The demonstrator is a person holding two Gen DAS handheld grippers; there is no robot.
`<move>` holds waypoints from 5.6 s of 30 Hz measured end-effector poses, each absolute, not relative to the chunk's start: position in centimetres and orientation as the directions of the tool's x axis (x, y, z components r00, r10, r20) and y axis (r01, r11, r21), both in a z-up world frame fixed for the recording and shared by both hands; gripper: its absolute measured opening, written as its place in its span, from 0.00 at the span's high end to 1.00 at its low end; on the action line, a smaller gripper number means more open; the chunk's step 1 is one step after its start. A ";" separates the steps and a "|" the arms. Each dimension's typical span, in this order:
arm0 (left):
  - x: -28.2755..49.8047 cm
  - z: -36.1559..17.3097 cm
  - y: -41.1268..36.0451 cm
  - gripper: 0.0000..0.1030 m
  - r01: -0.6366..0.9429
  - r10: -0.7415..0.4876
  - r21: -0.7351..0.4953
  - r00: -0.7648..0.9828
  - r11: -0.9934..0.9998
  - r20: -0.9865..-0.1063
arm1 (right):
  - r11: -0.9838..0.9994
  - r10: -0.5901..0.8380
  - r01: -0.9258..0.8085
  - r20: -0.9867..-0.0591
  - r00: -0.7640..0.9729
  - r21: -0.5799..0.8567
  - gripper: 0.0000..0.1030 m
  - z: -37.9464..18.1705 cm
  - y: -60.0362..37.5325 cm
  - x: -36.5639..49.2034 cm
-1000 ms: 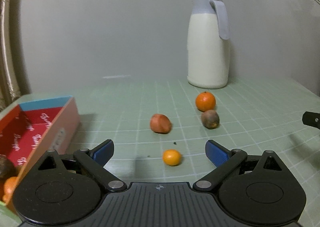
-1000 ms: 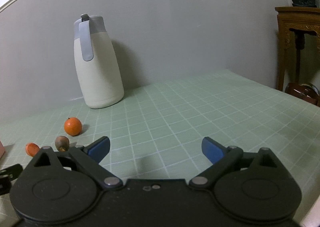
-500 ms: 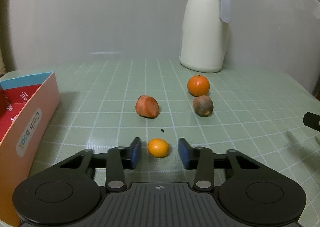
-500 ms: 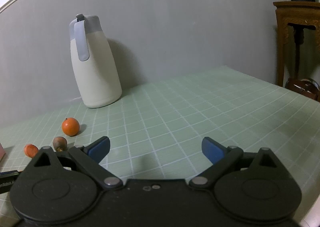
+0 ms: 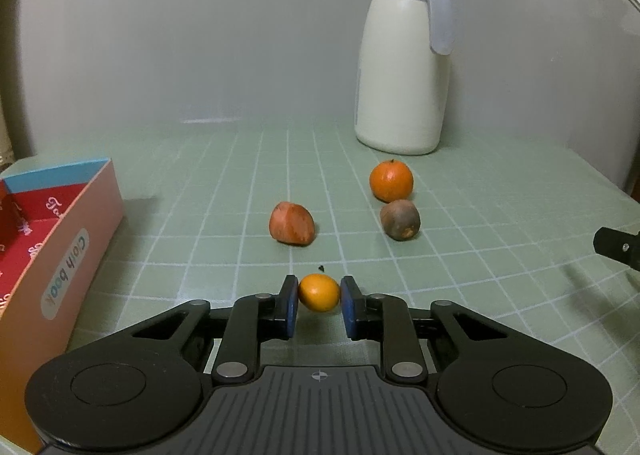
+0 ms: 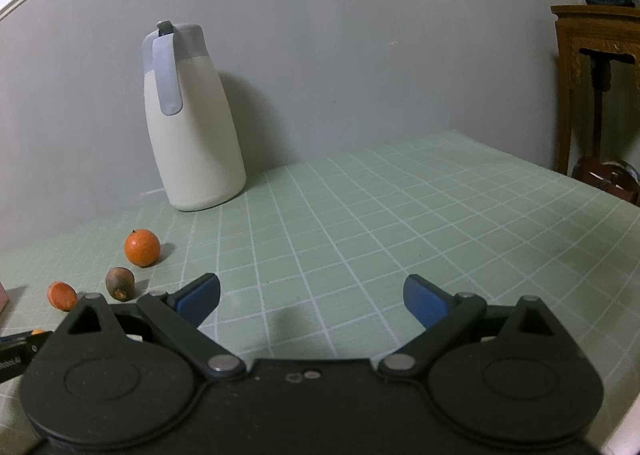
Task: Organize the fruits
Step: 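Carry the kumquat in the left tool over the red box, then open the left tool to drop the kumquat into the box, then move the right tool to the beige round fruit and grasp it, then carry the beige fruit in the right tool into the red box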
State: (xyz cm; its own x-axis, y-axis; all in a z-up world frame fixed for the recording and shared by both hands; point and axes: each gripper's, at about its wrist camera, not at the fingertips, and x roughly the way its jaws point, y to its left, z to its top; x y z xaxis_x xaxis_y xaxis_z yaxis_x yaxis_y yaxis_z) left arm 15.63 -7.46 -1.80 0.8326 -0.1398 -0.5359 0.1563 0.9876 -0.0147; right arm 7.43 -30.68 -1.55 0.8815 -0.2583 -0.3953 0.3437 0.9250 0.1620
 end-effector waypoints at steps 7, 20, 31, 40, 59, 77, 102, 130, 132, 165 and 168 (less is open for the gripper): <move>14.7 -0.6 -6.4 0.78 0.127 -0.117 -0.013 0.864 0.992 -0.489 | 0.928 -0.256 0.339 -0.395 0.882 0.156 0.04 -1.5 -30.2 7.8; 12.7 2.3 -0.5 0.78 -0.052 0.058 0.027 0.927 0.998 -0.370 | 0.954 -0.197 0.267 -0.384 0.902 0.139 0.04 -1.1 -27.0 8.7; 11.2 2.5 7.5 0.78 -0.281 0.277 0.040 0.895 0.959 -0.349 | 0.981 -0.109 0.161 -0.383 0.917 0.107 0.04 -1.1 -22.0 10.2; 11.2 1.5 11.8 0.78 -0.354 0.339 0.040 0.848 0.934 -0.407 | 0.996 -0.003 0.035 -0.373 0.928 0.077 0.04 -1.1 -17.2 10.9; 10.3 0.5 13.1 0.77 -0.389 0.359 0.030 0.813 0.921 -0.459 | 0.991 0.124 -0.097 -0.368 0.922 0.093 0.04 -1.0 -13.7 11.3; 8.6 1.7 12.4 0.11 -0.407 0.397 0.054 0.839 0.912 -0.372 | 0.987 0.154 -0.124 -0.388 0.909 0.101 0.04 -1.1 -13.3 12.3; 7.1 2.0 14.5 0.00 -0.496 0.485 0.044 0.820 0.867 -0.306 | 0.984 0.174 -0.160 -0.527 0.832 0.074 0.15 -1.3 -11.3 18.4; 6.2 1.6 16.5 0.00 -0.543 0.510 -0.007 0.792 0.840 -0.336 | 0.988 0.143 -0.150 -0.570 0.809 0.035 0.67 -2.3 -11.1 22.5; 6.1 1.6 16.7 0.00 -0.546 0.513 -0.007 0.790 0.838 -0.337 | 0.987 0.150 -0.155 -0.568 0.809 0.039 0.67 -2.3 -11.1 22.5; 3.4 1.4 19.6 0.00 -0.628 0.573 -0.062 0.743 0.776 -0.346 | 0.883 0.452 -0.459 -0.440 0.776 0.097 0.68 2.8 -5.4 16.4; 2.5 1.1 20.9 0.00 -0.655 0.598 -0.062 0.720 0.753 -0.352 | 0.853 0.500 -0.512 -0.433 0.750 0.097 0.68 3.2 -3.4 15.8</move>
